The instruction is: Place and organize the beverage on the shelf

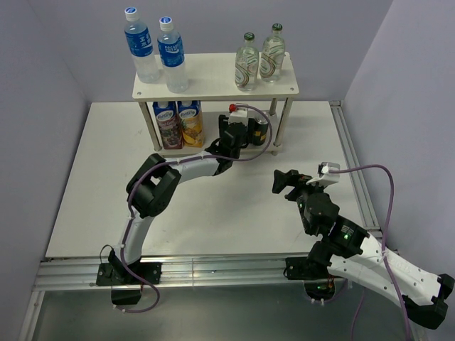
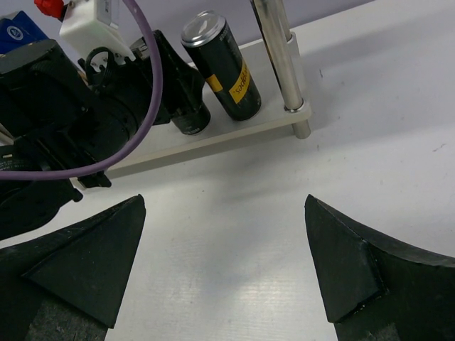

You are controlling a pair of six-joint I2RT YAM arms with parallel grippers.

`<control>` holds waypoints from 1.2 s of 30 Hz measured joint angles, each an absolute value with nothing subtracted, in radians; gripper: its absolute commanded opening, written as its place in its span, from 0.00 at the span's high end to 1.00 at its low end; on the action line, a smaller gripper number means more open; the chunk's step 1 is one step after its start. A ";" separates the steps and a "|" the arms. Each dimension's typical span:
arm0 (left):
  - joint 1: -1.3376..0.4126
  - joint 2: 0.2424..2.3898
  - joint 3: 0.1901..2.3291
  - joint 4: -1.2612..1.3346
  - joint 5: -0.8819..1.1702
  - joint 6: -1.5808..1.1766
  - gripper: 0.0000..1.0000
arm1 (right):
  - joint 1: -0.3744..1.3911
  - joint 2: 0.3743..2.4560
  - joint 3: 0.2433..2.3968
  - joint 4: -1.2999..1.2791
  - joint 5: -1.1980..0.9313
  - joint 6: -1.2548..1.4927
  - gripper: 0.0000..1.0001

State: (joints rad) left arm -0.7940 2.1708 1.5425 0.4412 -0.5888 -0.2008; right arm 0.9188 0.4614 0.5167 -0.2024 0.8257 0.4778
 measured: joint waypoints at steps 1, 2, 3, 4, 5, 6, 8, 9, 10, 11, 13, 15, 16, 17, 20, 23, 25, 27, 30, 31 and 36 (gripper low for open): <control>-0.794 2.171 1.542 0.446 -0.587 -0.199 0.14 | 0.919 0.461 0.517 -0.202 0.826 0.478 0.00; -0.794 2.170 1.541 0.451 -0.585 -0.200 0.13 | 0.919 0.461 0.517 -0.202 0.826 0.478 0.00; -0.794 2.170 1.539 0.457 -0.584 -0.203 0.11 | 0.919 0.461 0.517 -0.202 0.826 0.478 0.00; -0.794 2.170 1.534 0.464 -0.582 -0.204 0.01 | 0.919 0.461 0.517 -0.202 0.826 0.478 0.00; -0.794 2.169 1.526 0.468 -0.580 -0.203 0.01 | 0.919 0.461 0.517 -0.202 0.826 0.478 0.00; -0.794 2.167 1.517 0.470 -0.579 -0.205 0.01 | 0.919 0.461 0.517 -0.202 0.826 0.478 0.00; -0.794 2.162 1.494 0.469 -0.580 -0.207 0.01 | 0.919 0.461 0.517 -0.202 0.826 0.478 0.00; -0.794 2.158 1.482 0.468 -0.580 -0.207 0.01 | 0.919 0.461 0.517 -0.202 0.826 0.478 0.00; -0.794 2.153 1.470 0.467 -0.580 -0.207 0.01 | 0.919 0.461 0.517 -0.202 0.826 0.478 0.00; -0.794 2.148 1.457 0.467 -0.580 -0.208 0.01 | 0.919 0.461 0.517 -0.202 0.826 0.478 0.00; -0.796 2.124 1.425 0.464 -0.582 -0.208 0.01 | 0.919 0.461 0.517 -0.202 0.827 0.478 0.00; -0.798 2.095 1.395 0.465 -0.588 -0.212 0.01 | 0.919 0.461 0.517 -0.202 0.827 0.478 0.00; -0.802 2.078 1.377 0.464 -0.591 -0.216 0.01 | 0.919 0.461 0.517 -0.202 0.828 0.478 0.00; -0.805 2.060 1.359 0.461 -0.597 -0.223 0.01 | 0.919 0.461 0.517 -0.202 0.830 0.479 0.00; -0.828 1.991 1.294 0.457 -0.614 -0.232 0.01 | 0.919 0.461 0.517 -0.203 0.836 0.479 0.00; -0.871 1.896 1.211 0.435 -0.640 -0.255 0.01 | 0.919 0.464 0.517 -0.204 0.850 0.484 0.00; -0.910 1.824 1.155 0.418 -0.653 -0.276 0.01 | 0.919 0.469 0.517 -0.205 0.854 0.487 0.00; -0.950 1.754 1.108 0.390 -0.663 -0.303 0.01 | 0.919 0.472 0.517 -0.206 0.856 0.490 0.00; -1.021 1.635 1.034 0.313 -0.695 -0.363 0.01 | 0.919 0.471 0.517 -0.204 0.846 0.488 0.00; -1.057 1.581 1.003 0.270 -0.709 -0.385 0.01 | 0.919 0.470 0.517 -0.204 0.841 0.485 0.00; -1.224 1.314 0.965 -0.042 -0.720 -0.469 0.01 | 0.920 0.467 0.553 -0.255 0.764 0.483 0.00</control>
State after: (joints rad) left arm -1.2240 1.3140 0.9646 -0.0418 -0.7197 -0.4686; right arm 0.9195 0.4671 0.5526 -0.2550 0.7635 0.4831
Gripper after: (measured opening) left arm 0.993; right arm 0.998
